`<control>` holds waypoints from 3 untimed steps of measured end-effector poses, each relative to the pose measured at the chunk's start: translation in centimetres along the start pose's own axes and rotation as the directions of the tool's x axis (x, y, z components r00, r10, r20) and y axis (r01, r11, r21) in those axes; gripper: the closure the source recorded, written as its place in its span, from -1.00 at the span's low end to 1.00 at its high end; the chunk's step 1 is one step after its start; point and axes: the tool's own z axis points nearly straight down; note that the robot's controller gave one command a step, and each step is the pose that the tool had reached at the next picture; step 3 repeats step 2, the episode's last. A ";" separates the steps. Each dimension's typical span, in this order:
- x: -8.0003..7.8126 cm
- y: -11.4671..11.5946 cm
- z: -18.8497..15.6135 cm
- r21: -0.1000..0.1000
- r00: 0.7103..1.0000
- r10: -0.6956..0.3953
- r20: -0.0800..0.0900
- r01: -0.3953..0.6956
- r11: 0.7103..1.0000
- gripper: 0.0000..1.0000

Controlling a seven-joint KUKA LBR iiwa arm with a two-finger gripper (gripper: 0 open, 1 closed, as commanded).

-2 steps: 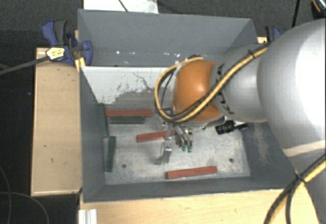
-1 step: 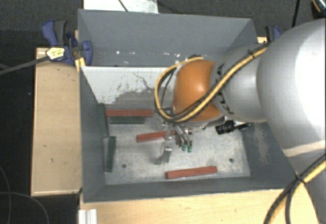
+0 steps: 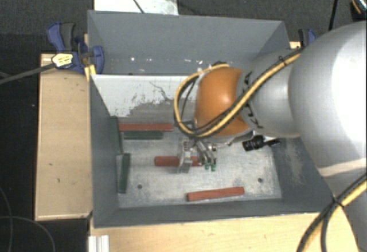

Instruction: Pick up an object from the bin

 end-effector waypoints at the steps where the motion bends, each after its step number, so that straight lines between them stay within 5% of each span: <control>1: -0.2 0.1 -5.4 -0.003 1.000 0.003 0.010 -0.003 1.000 1.00; 3: -0.3 0.1 -8.1 -0.002 1.000 0.004 0.009 -0.004 1.000 1.00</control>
Offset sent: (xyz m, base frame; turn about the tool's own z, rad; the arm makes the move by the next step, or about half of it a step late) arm 0.0000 -0.0001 0.0503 0.0000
